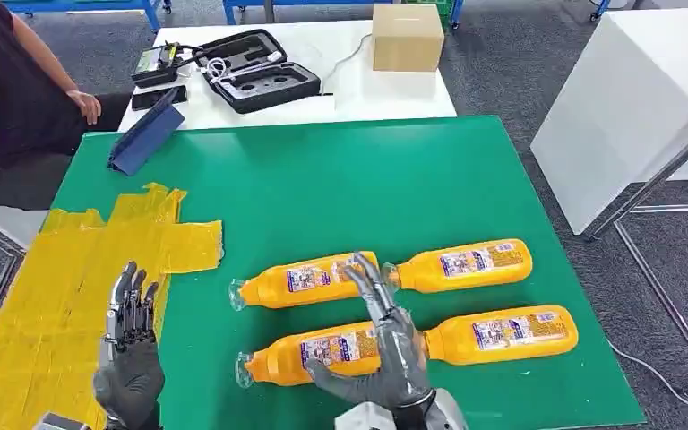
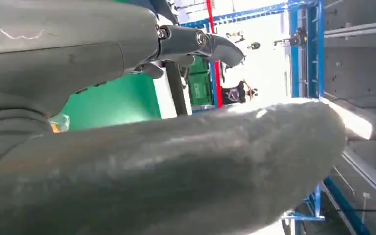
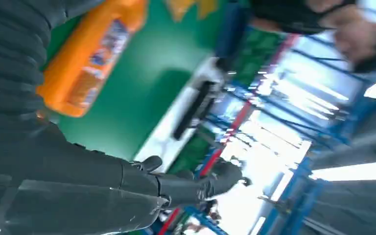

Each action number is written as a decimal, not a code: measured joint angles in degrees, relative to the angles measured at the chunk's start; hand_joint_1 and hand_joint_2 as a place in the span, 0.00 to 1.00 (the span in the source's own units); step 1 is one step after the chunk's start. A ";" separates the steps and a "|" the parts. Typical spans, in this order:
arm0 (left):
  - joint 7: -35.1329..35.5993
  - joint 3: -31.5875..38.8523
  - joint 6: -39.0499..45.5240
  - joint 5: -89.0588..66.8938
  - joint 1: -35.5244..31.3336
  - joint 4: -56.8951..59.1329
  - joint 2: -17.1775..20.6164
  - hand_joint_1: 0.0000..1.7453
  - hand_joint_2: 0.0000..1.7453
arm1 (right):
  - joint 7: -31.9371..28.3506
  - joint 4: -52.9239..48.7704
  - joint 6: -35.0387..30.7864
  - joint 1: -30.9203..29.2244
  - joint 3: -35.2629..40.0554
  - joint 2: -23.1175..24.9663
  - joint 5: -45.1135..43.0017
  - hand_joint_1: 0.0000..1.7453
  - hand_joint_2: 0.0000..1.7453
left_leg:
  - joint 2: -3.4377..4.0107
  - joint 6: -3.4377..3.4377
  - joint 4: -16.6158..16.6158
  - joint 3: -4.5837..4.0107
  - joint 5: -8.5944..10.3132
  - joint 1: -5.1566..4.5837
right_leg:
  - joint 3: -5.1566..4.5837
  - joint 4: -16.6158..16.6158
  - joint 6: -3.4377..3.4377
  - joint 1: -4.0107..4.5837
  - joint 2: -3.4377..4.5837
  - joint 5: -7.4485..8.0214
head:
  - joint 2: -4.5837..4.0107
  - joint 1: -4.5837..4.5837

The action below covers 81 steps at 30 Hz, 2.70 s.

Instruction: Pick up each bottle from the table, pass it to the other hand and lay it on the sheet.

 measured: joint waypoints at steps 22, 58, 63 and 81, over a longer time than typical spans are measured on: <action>-0.92 0.33 -3.82 0.85 -4.55 4.28 0.13 0.00 0.00 | 26.32 -8.06 9.70 7.92 -0.68 -23.21 13.16 0.00 1.00 | -0.04 0.07 0.05 -0.01 -0.05 -0.09 | 0.02 -0.02 0.02 -0.14 -0.02 0.01 | 0.00 0.02; -0.50 -0.13 -5.88 1.64 -6.78 7.63 0.15 0.00 0.00 | 27.67 8.62 18.53 -5.48 3.90 -20.77 21.78 0.00 1.00 | -0.03 0.11 0.04 0.07 -0.01 -0.07 | 0.12 -0.01 0.02 -0.13 -0.02 0.01 | 0.00 0.02; -0.24 -0.68 -5.88 1.88 -7.44 8.44 0.15 0.00 0.00 | 25.54 14.96 20.89 -8.75 2.43 -16.48 24.75 0.00 1.00 | -0.04 0.11 0.04 0.08 0.00 -0.07 | 0.15 0.00 0.03 -0.13 -0.02 0.02 | 0.00 0.02; 0.17 -2.77 -5.53 1.99 -9.76 11.21 0.52 0.00 0.00 | 19.04 30.19 26.75 -18.41 5.75 -9.31 25.34 0.22 1.00 | 0.18 0.11 0.04 0.54 -0.02 -0.06 | 0.48 -0.01 0.03 -0.12 0.17 0.02 | 0.00 0.02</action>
